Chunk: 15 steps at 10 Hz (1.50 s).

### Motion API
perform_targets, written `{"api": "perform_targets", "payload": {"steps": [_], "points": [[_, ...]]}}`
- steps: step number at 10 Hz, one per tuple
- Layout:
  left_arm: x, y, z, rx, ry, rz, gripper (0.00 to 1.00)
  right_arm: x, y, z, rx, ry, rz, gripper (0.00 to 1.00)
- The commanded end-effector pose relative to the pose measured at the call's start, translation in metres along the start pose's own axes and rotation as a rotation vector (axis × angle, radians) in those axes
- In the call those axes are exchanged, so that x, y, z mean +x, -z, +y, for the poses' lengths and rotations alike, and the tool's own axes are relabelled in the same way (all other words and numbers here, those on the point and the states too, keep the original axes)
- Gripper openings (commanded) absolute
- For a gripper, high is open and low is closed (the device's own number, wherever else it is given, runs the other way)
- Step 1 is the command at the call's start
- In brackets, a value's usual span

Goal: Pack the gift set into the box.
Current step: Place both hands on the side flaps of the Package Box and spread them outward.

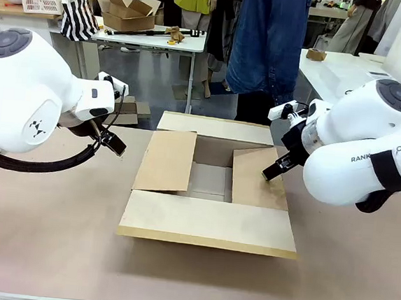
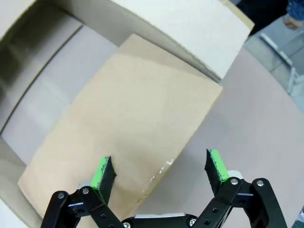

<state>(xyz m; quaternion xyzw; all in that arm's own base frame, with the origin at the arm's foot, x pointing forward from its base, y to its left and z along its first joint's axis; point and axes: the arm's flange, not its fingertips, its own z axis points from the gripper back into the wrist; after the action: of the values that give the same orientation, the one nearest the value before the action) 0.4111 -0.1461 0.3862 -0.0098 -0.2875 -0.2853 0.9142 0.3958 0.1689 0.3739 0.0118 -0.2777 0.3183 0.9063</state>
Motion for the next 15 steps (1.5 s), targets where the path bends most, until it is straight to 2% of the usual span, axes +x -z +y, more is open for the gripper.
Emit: {"api": "perform_targets", "payload": {"steps": [1,5,6,7,9,10,11,12,13,14,15], "points": [[0.0,-0.001,0.001,0.001,-0.002,-0.003,1.0,0.0,0.0,0.0,0.0,0.001,0.0,1.0],[0.0,0.0,0.0,0.0,0.0,0.0,1.0,0.0,0.0,0.0,0.0,0.0,0.0,1.0],[0.015,-0.029,-0.002,-0.023,0.04,0.078,1.0,0.019,-0.022,-0.002,0.057,-0.004,0.022,1.0],[0.025,-0.063,-0.005,-0.011,0.155,0.075,1.0,0.038,-0.05,-0.007,0.074,-0.032,0.014,1.0],[0.029,-0.133,-0.021,-0.022,0.29,0.018,1.0,0.059,-0.124,-0.002,0.084,-0.085,-0.005,1.0],[0.022,-0.154,-0.031,-0.052,0.338,0.011,1.0,0.055,-0.153,0.004,0.057,-0.074,0.021,1.0],[0.008,-0.171,-0.042,-0.088,0.376,-0.025,1.0,0.041,-0.177,0.015,-0.06,-0.059,0.07,1.0],[-0.012,-0.18,-0.051,-0.112,0.376,-0.097,1.0,0.01,-0.197,0.028,-0.212,-0.068,0.153,1.0],[0.031,-0.165,-0.043,-0.032,0.333,0.002,1.0,0.057,-0.163,0.011,0.018,-0.067,0.015,1.0],[0.031,-0.165,-0.043,-0.032,0.333,0.002,1.0,0.057,-0.163,0.011,0.018,-0.067,0.015,1.0],[0.031,-0.165,-0.043,-0.032,0.333,0.002,1.0,0.034,-0.195,0.017,-0.085,-0.072,0.066,1.0]]}}
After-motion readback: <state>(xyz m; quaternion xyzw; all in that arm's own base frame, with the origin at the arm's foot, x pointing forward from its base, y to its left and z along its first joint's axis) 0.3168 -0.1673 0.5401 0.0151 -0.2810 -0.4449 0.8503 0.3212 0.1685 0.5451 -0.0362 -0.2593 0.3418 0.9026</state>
